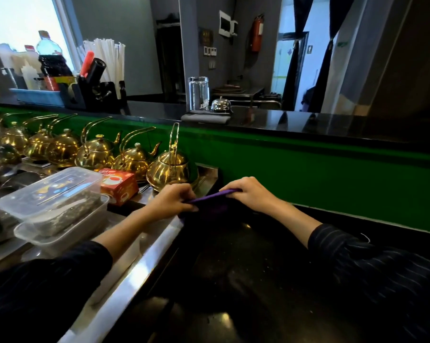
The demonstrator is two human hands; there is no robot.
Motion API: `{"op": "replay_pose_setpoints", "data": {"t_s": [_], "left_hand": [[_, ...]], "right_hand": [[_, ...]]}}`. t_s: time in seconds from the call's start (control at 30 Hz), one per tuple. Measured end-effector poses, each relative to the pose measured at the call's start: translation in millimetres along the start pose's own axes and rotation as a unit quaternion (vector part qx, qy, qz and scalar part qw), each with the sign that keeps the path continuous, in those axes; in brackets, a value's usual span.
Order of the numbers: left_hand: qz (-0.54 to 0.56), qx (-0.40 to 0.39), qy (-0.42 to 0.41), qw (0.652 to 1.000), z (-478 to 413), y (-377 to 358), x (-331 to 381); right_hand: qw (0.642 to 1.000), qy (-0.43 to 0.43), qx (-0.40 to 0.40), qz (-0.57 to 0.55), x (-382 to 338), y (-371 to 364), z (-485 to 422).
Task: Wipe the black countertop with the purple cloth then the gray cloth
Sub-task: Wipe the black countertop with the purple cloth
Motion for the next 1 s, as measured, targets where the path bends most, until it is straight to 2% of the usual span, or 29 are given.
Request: {"op": "replay_pose_setpoints", "data": {"t_s": [0.1,0.23,0.33,0.43,0.6,0.73,0.9,1.0], "left_hand": [[0.064,-0.037,-0.017,0.997,-31.9,-0.5,33.8],[0.067,-0.058,-0.035,0.995,-75.3,-17.1,86.8],[0.053,-0.009,-0.051,0.997,-107.7,-34.6,139.6],[0.029,0.072,-0.100,0.992,-138.1,-42.8,200.9],[0.019,0.084,-0.192,0.978,-182.9,-55.3,297.3],[0.016,0.128,-0.220,0.967,-222.9,-59.1,352.7],[0.015,0.196,-0.235,0.952,-279.4,-54.7,400.8],[-0.099,0.214,-0.215,0.948,-314.4,-63.8,409.6]], "right_hand": [[0.995,-0.084,0.034,-0.037,6.2,46.6,19.8],[0.985,-0.164,0.054,-0.028,20.4,107.0,57.9],[0.976,-0.197,0.095,0.021,25.1,150.9,90.8],[0.964,-0.189,0.182,0.049,27.7,196.5,125.2],[0.929,-0.158,0.312,0.123,36.9,270.2,178.4],[0.879,-0.131,0.402,0.221,41.3,319.0,206.1],[0.820,-0.133,0.440,0.341,54.0,371.8,201.5],[0.799,-0.206,0.471,0.311,78.1,390.2,179.9]]}}
Point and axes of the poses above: each hand's wrist, its own z-axis away from the middle knuckle, its own y-axis out of the back of the hand, x = y × z, the point moved 3 cm from there along -z, towards the middle knuckle, and after that the axes turned 13 degrees about -z, right-handed, at the moved point
